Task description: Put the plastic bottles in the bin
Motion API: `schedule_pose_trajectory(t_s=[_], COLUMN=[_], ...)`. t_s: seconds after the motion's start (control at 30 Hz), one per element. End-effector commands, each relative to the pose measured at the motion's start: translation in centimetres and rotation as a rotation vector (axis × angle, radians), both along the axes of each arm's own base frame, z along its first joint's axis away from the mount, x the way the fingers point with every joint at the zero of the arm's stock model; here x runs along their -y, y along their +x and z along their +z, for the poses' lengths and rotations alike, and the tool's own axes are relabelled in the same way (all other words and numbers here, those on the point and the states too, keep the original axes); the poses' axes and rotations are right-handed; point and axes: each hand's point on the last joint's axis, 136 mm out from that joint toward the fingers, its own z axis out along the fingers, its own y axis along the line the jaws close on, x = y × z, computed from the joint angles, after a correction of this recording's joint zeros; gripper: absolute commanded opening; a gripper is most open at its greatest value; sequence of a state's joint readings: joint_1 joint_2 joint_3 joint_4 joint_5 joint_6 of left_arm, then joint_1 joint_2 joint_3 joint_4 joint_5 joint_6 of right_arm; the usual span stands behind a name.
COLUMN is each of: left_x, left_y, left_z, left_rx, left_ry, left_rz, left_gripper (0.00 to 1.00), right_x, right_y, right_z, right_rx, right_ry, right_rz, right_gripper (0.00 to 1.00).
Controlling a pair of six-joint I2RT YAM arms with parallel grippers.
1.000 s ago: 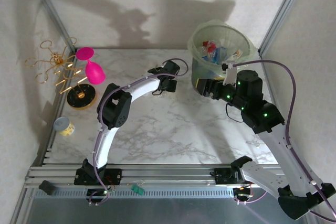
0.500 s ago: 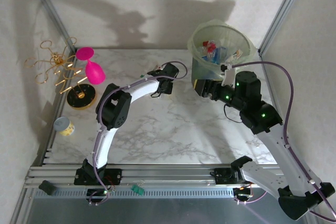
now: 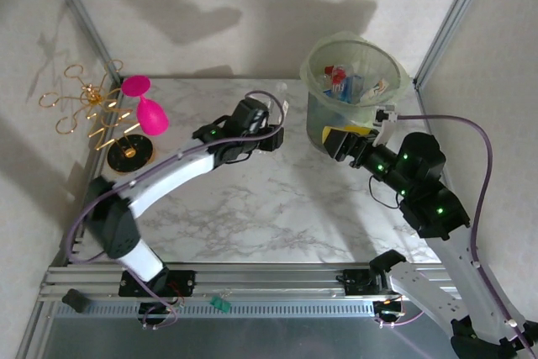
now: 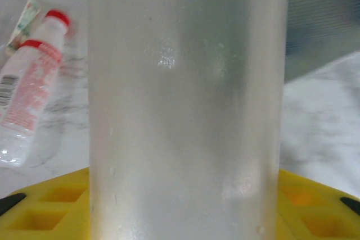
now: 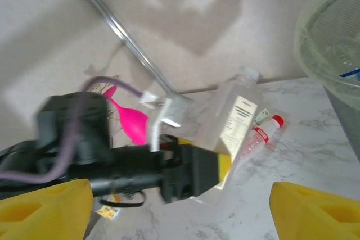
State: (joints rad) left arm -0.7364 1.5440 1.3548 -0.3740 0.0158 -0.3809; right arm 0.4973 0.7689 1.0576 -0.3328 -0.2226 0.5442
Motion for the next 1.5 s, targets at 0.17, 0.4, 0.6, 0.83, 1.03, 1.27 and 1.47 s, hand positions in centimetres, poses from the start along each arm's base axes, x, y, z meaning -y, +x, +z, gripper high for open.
schedule_pose_trajectory(t_s=[0.17, 0.4, 0.6, 0.83, 1.03, 1.27, 1.47], left_x=[2.9, 4.5, 6.0, 7.3, 6.7, 6.8, 7.8], left_y=[-8.9, -12.8, -14.8, -15.7, -15.7, -15.5, -13.7], left_z=[6.2, 7.3, 7.7, 8.4, 9.4, 9.4, 8.9], left_rx=[0.142, 0.17, 0.208, 0.239, 0.257, 0.28, 0.318], left_ry=[-0.189, -0.152, -0.139, -0.149, -0.177, -0.142, -0.053], left_rz=[-0.18, -0.182, -0.159, -0.124, -0.075, -0.082, -0.087], left_gripper=[0.4, 0.39, 0.39, 0.38, 0.36, 0.35, 0.36], right_x=[-2.6, -4.3, -5.7, -5.6, -3.7, -5.9, -7.0], right_y=[-0.5, -0.4, 0.4, 0.2, 1.9, 2.3, 2.9], right_z=[-0.1, 1.1, -0.9, -0.9, -4.0, -5.0, -4.4], right_rx=[-0.068, -0.164, -0.322, -0.337, -0.302, -0.329, -0.349], right_ry=[0.059, 0.18, 0.212, 0.205, 0.007, 0.008, 0.086], right_rz=[0.148, 0.224, 0.255, 0.253, 0.115, 0.222, 0.256], right_gripper=[0.81, 0.86, 0.81, 0.74, 0.74, 0.74, 0.64])
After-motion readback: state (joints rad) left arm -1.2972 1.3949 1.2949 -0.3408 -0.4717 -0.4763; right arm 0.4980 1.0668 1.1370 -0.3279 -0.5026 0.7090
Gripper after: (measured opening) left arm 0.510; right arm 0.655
